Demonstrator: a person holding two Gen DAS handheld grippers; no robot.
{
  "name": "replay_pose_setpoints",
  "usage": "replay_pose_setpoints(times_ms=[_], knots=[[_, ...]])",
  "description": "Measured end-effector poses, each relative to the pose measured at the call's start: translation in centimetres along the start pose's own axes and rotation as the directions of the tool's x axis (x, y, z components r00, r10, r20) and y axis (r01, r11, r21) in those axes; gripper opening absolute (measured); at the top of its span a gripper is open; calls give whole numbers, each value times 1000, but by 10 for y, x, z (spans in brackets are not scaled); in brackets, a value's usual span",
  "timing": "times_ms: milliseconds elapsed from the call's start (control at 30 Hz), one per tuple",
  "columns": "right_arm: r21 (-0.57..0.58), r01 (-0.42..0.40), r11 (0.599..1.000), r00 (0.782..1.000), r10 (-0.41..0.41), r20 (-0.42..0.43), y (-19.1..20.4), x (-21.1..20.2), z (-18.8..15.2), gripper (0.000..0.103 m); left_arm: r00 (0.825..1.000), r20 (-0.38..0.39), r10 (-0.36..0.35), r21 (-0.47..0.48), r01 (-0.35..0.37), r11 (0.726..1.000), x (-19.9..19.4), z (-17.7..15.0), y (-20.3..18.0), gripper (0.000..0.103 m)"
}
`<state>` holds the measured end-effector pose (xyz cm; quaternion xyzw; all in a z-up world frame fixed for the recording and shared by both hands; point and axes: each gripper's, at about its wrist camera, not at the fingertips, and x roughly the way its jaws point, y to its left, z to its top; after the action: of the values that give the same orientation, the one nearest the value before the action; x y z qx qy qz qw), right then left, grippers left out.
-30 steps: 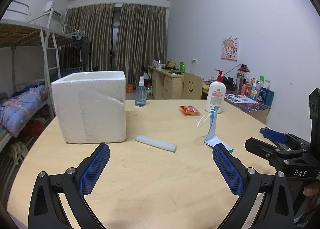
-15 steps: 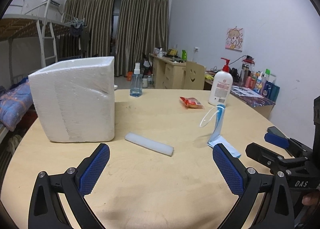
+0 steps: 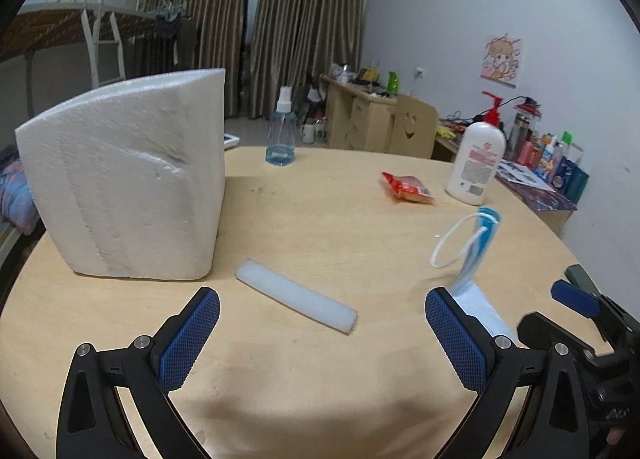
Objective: Organize soft objects
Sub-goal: 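Lower the left tool onto the white foam stick and close on it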
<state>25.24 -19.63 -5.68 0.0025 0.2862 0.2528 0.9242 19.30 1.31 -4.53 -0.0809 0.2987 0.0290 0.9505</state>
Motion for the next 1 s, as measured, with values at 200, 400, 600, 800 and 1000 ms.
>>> replay_pose_setpoints(times_ms=[200, 400, 600, 800, 1000], knots=[[-4, -19, 1000, 999, 19, -38, -3, 14, 3, 103, 996, -63, 64, -26, -66, 997, 29, 8, 0, 102], [-9, -19, 1000, 997, 18, -71, -10, 26, 4, 103, 987, -126, 103, -50, -110, 993, 50, 9, 4, 98], [-4, -32, 999, 995, 31, -100, -16, 34, 5, 103, 975, -189, 113, -61, -127, 990, 67, 10, 6, 91], [-1, -60, 998, 992, 60, -109, -18, 35, 6, 103, 964, -235, 123, -63, -141, 988, 79, 7, 6, 87], [9, -88, 996, 990, 88, -109, -21, 36, 7, 103, 953, -261, 151, -56, -171, 984, 87, 5, 2, 82]])
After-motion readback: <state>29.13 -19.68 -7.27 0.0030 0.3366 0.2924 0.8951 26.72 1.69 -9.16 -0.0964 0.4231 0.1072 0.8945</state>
